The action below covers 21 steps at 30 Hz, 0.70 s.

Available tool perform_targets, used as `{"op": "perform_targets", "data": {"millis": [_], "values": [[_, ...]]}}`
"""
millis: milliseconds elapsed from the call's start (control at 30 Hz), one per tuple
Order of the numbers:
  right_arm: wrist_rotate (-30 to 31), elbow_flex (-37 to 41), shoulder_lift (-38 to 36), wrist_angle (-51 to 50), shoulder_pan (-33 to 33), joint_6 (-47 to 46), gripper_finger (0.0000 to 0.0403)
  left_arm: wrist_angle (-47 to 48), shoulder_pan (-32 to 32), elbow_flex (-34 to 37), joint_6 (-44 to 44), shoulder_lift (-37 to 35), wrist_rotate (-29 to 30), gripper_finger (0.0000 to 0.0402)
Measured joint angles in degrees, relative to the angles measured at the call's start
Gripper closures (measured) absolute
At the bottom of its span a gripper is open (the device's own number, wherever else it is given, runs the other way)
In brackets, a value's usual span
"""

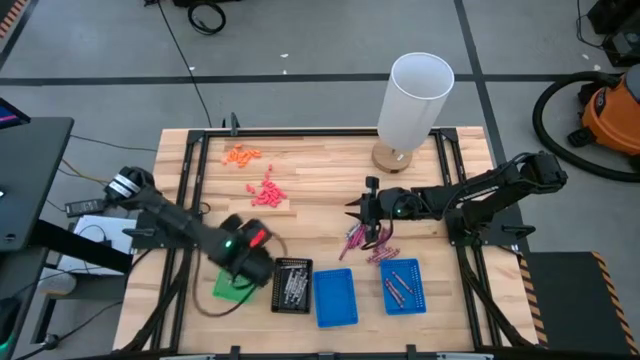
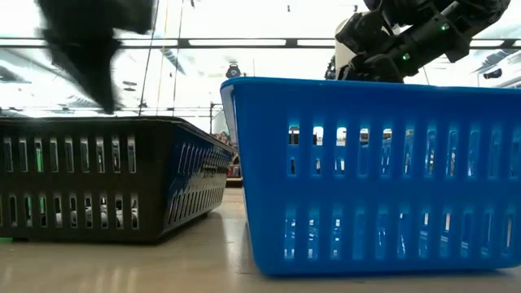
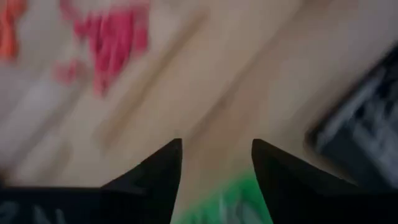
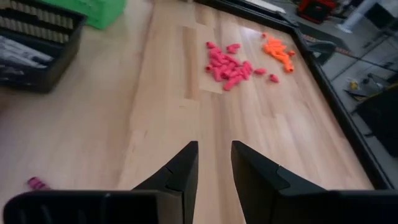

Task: Sort crayons
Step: Put the white crayon into the green bin

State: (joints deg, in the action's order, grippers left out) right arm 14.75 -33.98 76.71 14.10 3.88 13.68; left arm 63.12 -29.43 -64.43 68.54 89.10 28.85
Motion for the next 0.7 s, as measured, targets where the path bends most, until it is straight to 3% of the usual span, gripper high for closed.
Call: {"op": "perform_targets", "data": {"millis": [133, 367, 467, 567, 700], "values": [[-0.08, 0.0, 0.0, -0.27, 0.0, 0.1, 0.0298, -12.67, 6.61, 0.09, -15.98, 0.47, 5.29, 0.0192], [-0.06, 0.0, 0.0, -4.82, 0.0, -0.28, 0.0298, -40.94, 16.02, 0.11, -41.04, 5.85, 6.01, 0.0203], [1.45, 0.0, 0.0, -8.51, 0.0, -1.47, 0.0298, -50.09, 18.46, 0.11, -47.53, 9.03, 5.95, 0.0206], [7.04, 0.0, 0.0, -13.39, 0.0, -3.97, 0.0298, -58.34, 20.39, 0.11, -52.14, 12.85, 5.26, 0.0206], [13.26, 0.02, 0.0, -19.92, -0.04, -8.59, 0.0298, -66.63, 22.88, 0.14, -53.56, 17.99, -1.01, 0.0206]]}}
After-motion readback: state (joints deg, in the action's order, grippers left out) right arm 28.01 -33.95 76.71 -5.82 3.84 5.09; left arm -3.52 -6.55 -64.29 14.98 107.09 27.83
